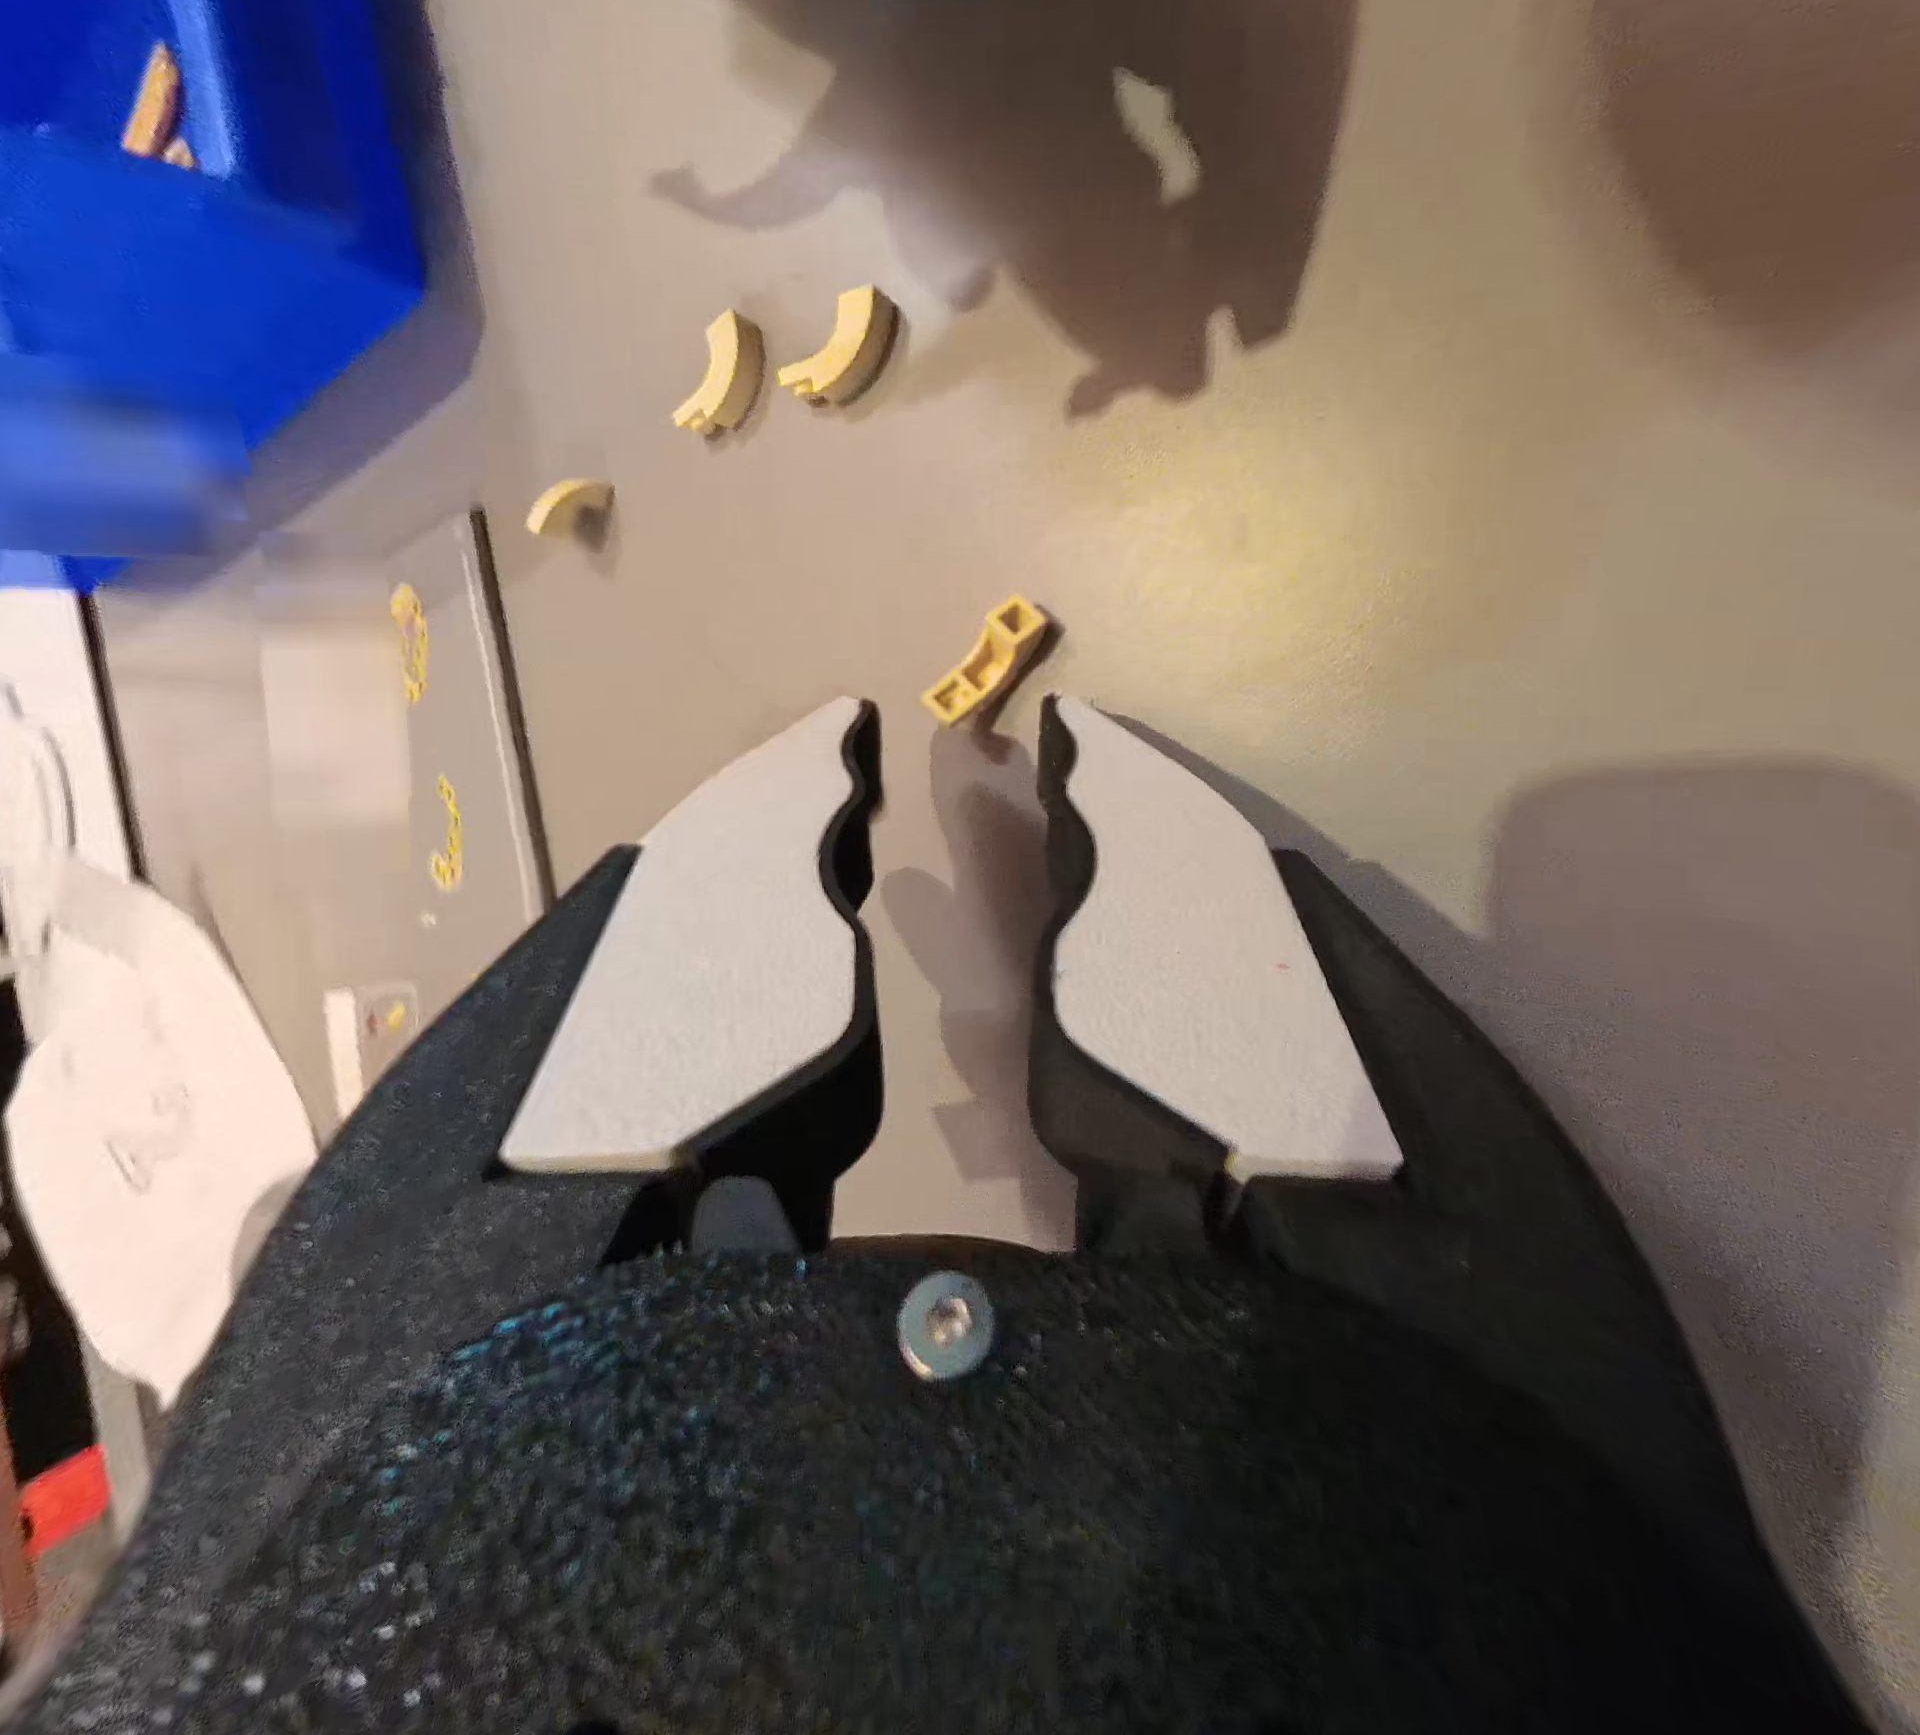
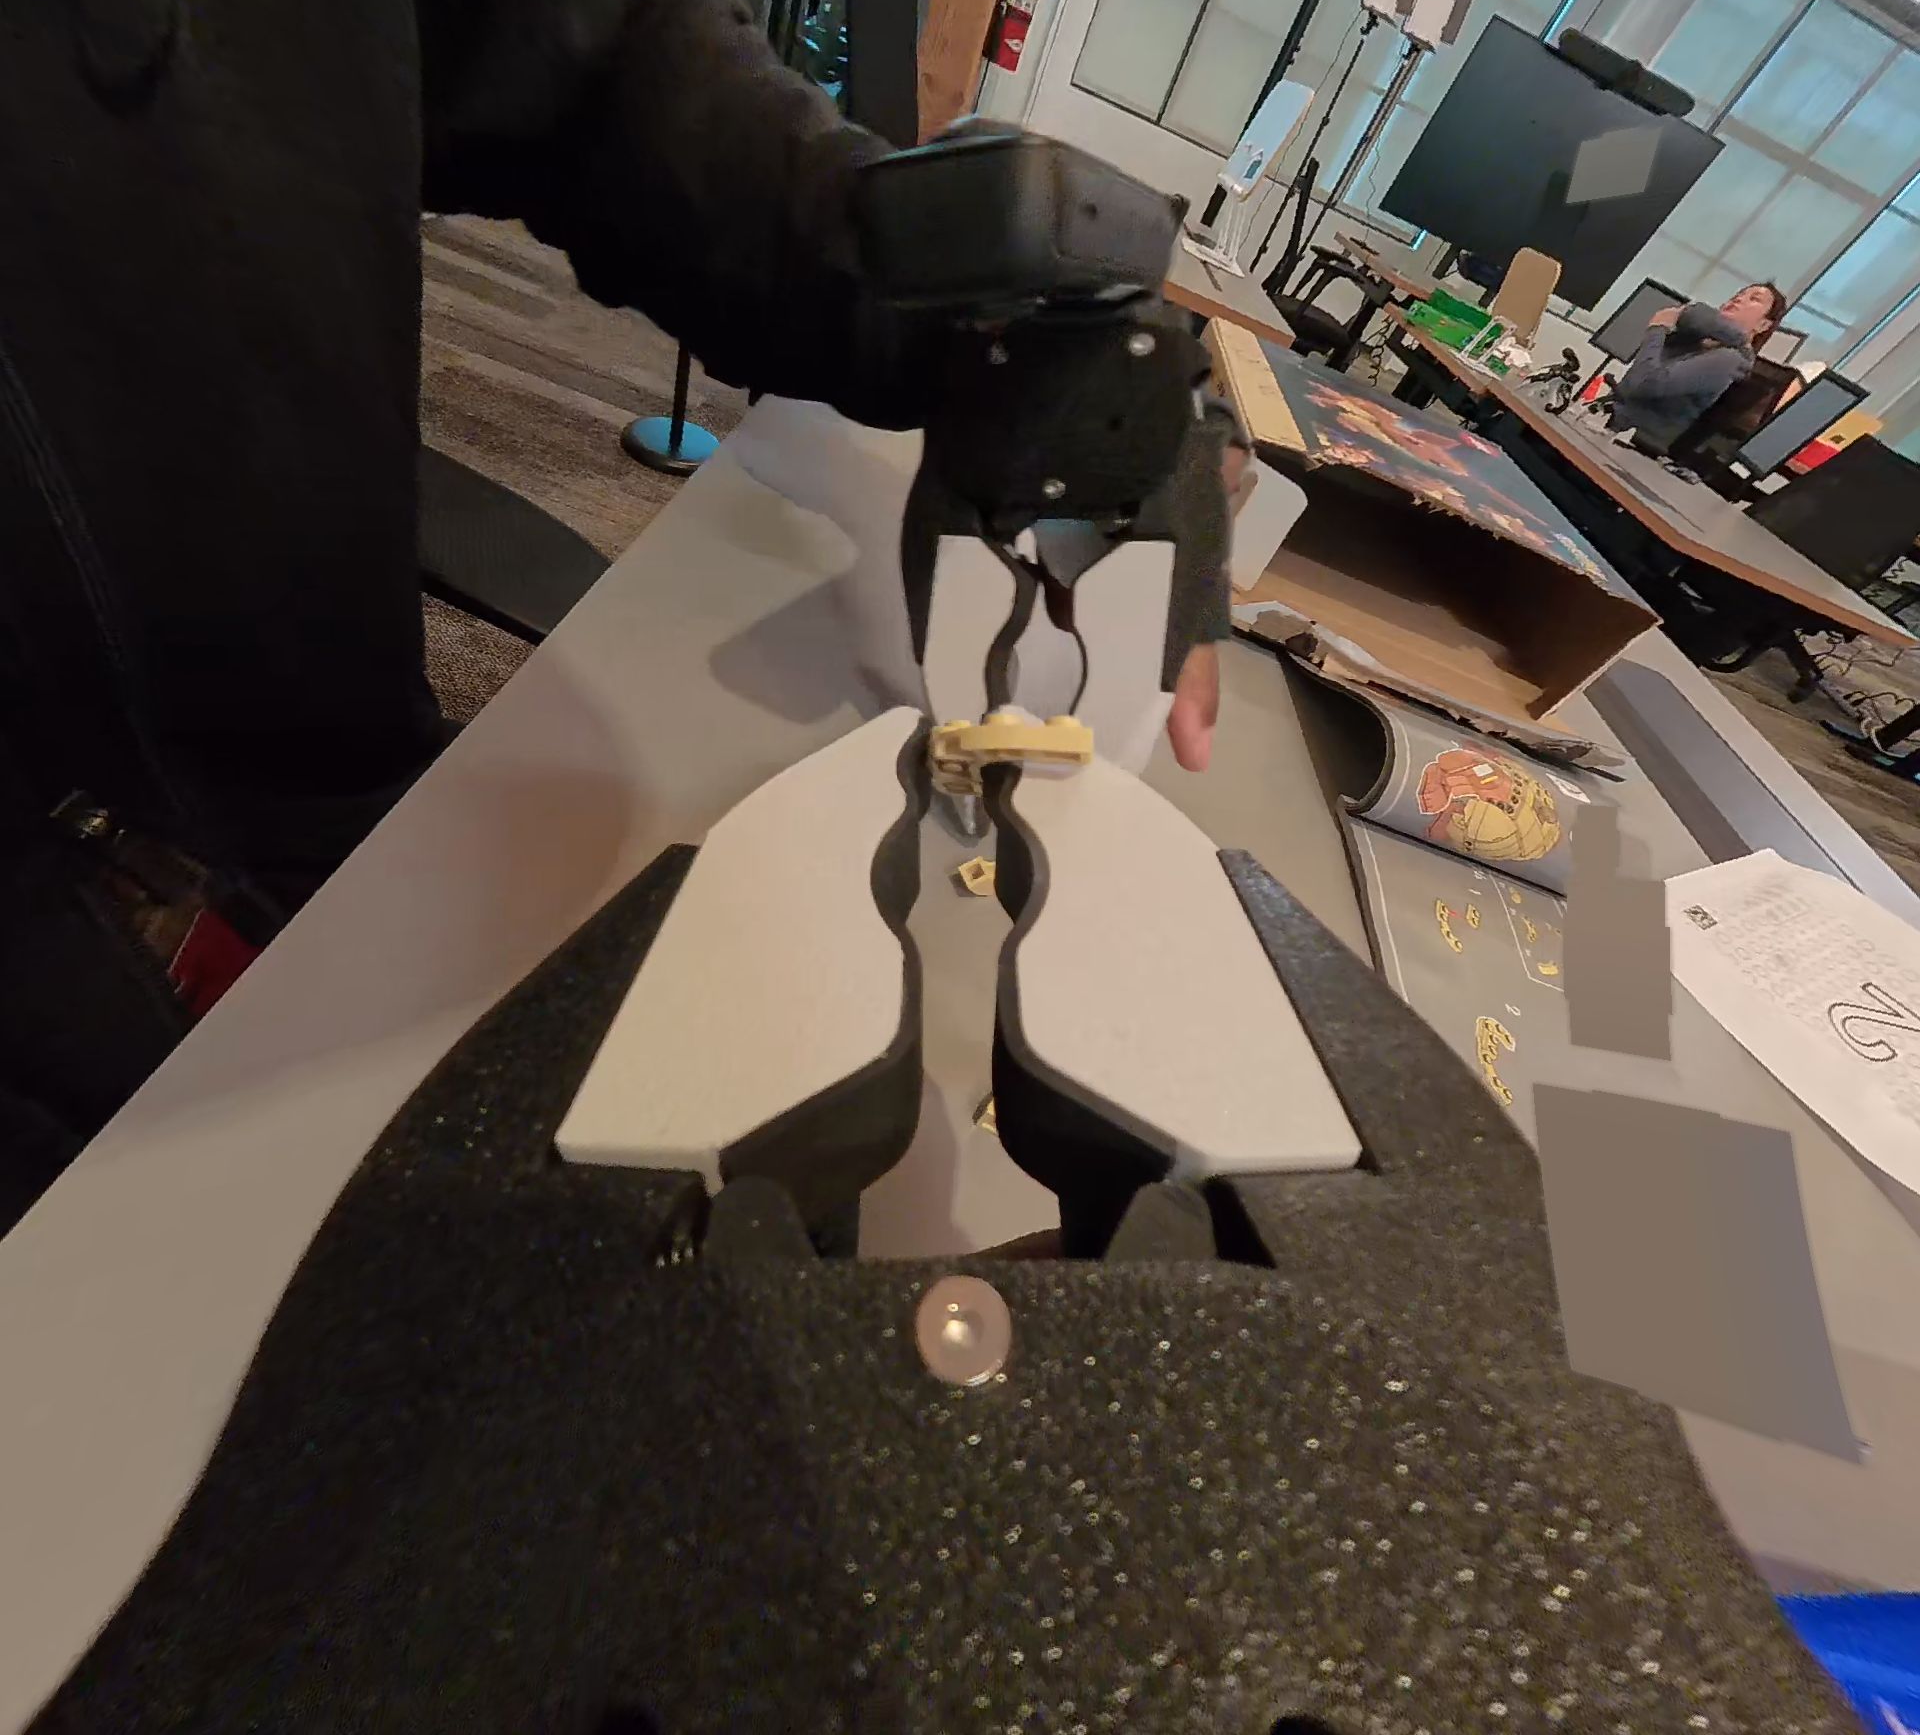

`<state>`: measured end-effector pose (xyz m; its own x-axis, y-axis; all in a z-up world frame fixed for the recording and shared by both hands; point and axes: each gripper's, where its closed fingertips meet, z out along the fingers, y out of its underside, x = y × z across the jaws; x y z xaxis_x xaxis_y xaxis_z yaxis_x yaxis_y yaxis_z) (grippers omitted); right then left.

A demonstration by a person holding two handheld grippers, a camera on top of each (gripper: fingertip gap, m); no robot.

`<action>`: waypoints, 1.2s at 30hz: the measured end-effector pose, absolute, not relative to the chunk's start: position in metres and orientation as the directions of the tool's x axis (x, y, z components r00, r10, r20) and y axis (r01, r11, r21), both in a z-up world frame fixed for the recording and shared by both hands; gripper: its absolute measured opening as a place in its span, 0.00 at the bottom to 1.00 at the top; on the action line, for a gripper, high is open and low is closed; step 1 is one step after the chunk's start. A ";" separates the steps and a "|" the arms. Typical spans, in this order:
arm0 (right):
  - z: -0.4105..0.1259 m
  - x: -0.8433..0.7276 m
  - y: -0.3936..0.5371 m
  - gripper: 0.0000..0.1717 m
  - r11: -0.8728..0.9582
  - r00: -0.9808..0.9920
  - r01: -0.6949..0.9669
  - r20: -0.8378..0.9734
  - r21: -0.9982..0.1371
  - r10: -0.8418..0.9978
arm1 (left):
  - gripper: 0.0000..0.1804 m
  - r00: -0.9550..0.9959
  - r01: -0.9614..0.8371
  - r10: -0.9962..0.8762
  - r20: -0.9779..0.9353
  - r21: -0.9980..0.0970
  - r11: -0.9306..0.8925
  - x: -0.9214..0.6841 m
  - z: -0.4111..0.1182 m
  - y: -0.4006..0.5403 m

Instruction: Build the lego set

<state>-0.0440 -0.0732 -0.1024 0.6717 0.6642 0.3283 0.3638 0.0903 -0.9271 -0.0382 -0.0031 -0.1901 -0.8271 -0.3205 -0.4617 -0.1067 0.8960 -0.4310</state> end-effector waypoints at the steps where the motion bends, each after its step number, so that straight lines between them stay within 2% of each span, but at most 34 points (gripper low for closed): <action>1: -0.103 -0.044 -0.073 0.05 0.090 0.671 0.365 0.329 -0.927 0.665 | 0.15 -0.847 -0.087 -0.298 -0.439 -0.438 0.895 -0.036 -0.190 -0.002; 6: -0.103 -0.043 -0.073 0.05 0.089 0.671 0.366 0.329 -0.926 0.664 | 0.11 -0.943 -0.001 -0.142 -0.300 -0.424 0.905 -0.038 -0.197 -0.004; 8: -0.103 -0.043 -0.073 0.05 0.089 0.672 0.366 0.329 -0.926 0.663 | 0.00 -0.965 -0.006 -0.111 -0.236 -0.404 0.915 -0.043 -0.203 -0.004; 9: -0.102 -0.042 -0.073 0.05 0.090 0.674 0.364 0.329 -0.927 0.662 | 0.00 -0.963 -0.023 -0.126 -0.239 -0.392 0.920 -0.041 -0.202 -0.003; 11: -0.102 -0.040 -0.073 0.05 0.092 0.678 0.364 0.331 -0.927 0.657 | 0.00 -0.928 -0.066 -0.191 -0.320 -0.362 0.930 -0.029 -0.196 -0.001; 13: -0.100 -0.037 -0.074 0.05 0.092 0.684 0.360 0.330 -0.928 0.651 | 0.00 -0.830 -0.022 -0.231 -0.507 -0.384 0.923 -0.018 -0.172 -0.009; 15: -0.100 -0.034 -0.074 0.05 0.090 0.691 0.354 0.325 -0.931 0.646 | 0.00 -0.763 0.027 -0.231 -0.603 -0.387 0.922 -0.023 -0.155 -0.017; 17: -0.100 -0.031 -0.073 0.05 0.086 0.696 0.352 0.322 -0.932 0.641 | 0.00 -0.773 -0.116 -0.337 -0.537 -0.403 0.908 -0.032 -0.162 -0.013; 19: -0.099 -0.030 -0.073 0.05 0.085 0.700 0.351 0.321 -0.933 0.638 | 0.11 -0.759 -0.301 -0.504 -0.412 -0.464 0.833 -0.037 -0.172 -0.012; 22: -0.101 -0.030 -0.072 0.05 0.082 0.701 0.357 0.325 -0.930 0.635 | 0.15 -0.711 -0.485 -0.682 -0.173 -0.582 0.653 -0.044 -0.179 -0.024; 24: -0.102 -0.029 -0.071 0.05 0.079 0.702 0.361 0.327 -0.929 0.633 | 0.18 -0.660 -0.593 -0.751 -0.022 -0.598 0.538 -0.049 -0.183 -0.030; 26: -0.101 -0.029 -0.071 0.05 0.079 0.704 0.358 0.325 -0.930 0.631 | 0.19 -0.615 -0.642 -0.789 0.012 -0.588 0.492 -0.050 -0.187 -0.030; 29: -0.102 -0.030 -0.071 0.05 0.078 0.703 0.353 0.319 -0.932 0.636 | 0.14 -0.577 -0.686 -0.816 -0.015 -0.533 0.495 -0.054 -0.204 -0.025; 30: -0.103 -0.030 -0.072 0.05 0.077 0.701 0.353 0.319 -0.932 0.638 | 0.05 -0.576 -0.673 -0.817 -0.003 -0.565 0.477 -0.052 -0.201 -0.029; 32: -0.103 -0.032 -0.072 0.05 0.079 0.699 0.356 0.322 -0.931 0.638 | 0.05 -0.578 -0.623 -0.812 -0.079 -0.600 0.502 -0.045 -0.195 -0.027; 34: -0.102 -0.031 -0.071 0.05 0.084 0.702 0.360 0.329 -0.929 0.631 | 0.05 -0.608 -0.448 -0.733 -0.304 -0.631 0.633 -0.035 -0.174 -0.027; 35: -0.100 -0.029 -0.071 0.05 0.088 0.707 0.360 0.333 -0.929 0.624 | 0.05 -0.606 -0.338 -0.645 -0.466 -0.583 0.739 -0.032 -0.162 -0.026; 36: -0.099 -0.028 -0.071 0.05 0.090 0.712 0.357 0.334 -0.930 0.617 | 0.05 -0.577 -0.223 -0.509 -0.639 -0.477 0.850 -0.028 -0.151 -0.024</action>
<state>-0.0276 -0.0706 -0.0987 0.7123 0.6174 0.3337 0.3573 0.0903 -0.9296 -0.0284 -0.0237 -0.1515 -0.5769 -0.5094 -0.6385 -0.2232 0.8503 -0.4767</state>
